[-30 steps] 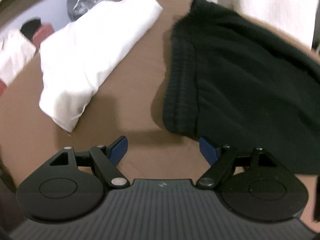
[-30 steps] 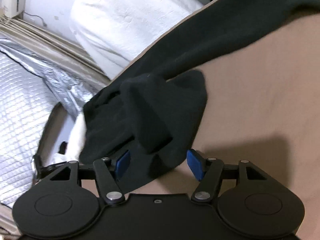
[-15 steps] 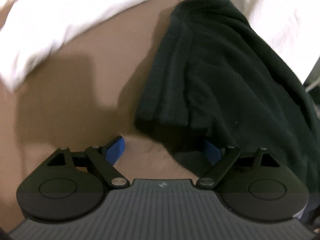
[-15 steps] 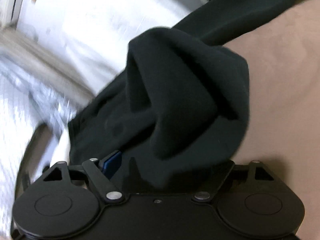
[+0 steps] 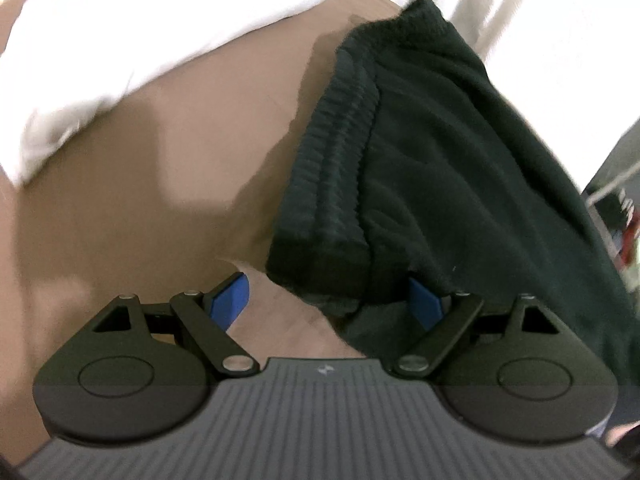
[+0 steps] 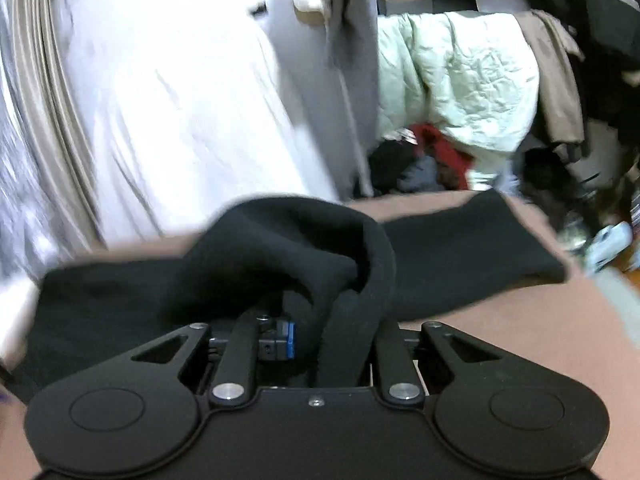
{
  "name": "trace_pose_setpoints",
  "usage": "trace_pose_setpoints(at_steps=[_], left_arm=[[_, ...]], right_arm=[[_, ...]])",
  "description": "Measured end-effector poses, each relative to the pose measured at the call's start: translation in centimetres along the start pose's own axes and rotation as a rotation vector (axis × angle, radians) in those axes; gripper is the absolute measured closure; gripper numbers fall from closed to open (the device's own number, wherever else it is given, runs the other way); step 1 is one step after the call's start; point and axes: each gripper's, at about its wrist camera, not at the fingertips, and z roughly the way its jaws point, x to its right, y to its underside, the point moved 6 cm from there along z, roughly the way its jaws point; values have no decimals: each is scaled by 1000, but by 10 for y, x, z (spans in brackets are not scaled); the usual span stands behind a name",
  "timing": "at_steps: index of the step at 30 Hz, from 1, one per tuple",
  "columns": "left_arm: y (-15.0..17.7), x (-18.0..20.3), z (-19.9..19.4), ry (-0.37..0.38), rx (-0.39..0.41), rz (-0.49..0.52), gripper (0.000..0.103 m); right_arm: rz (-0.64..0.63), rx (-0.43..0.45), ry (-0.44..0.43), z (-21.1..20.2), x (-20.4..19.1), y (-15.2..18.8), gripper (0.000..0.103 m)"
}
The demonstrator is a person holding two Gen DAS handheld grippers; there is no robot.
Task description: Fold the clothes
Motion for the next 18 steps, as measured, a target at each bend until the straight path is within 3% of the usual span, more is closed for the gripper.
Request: trace_pose_setpoints(at_steps=[2, 4, 7, 10, 12, 13, 14, 15, 17, 18], left_arm=[[-5, -3, 1, 33, 14, -38, 18], [-8, -5, 5, 52, 21, -57, 18], [-9, -4, 16, 48, 5, -68, 11], [-10, 7, 25, 18, -5, -7, 2], [-11, 18, 31, -9, -3, 61, 14], [-12, 26, 30, -30, 20, 138, 40], [-13, 35, 27, -51, 48, 210, 50], [-16, 45, 17, -68, 93, 263, 56], [-21, 65, -3, -103, 184, 369, 76], [-25, 75, -13, -118, 226, 413, 80]], right_arm=[[-84, -77, 68, 14, -3, 16, 72], [-105, -121, 83, 17, -3, 33, 65], [-53, -158, 47, 7, 3, 57, 35], [36, -187, -18, -6, 11, 72, 33], [49, -182, -58, -4, 11, 48, 33], [56, -179, -79, -3, 10, 36, 39], [62, -177, -99, -3, 10, 24, 75], [69, -174, -119, -2, 10, 12, 96], [82, -169, -159, -1, 10, -12, 95], [88, -166, -179, 0, 10, -25, 95]])
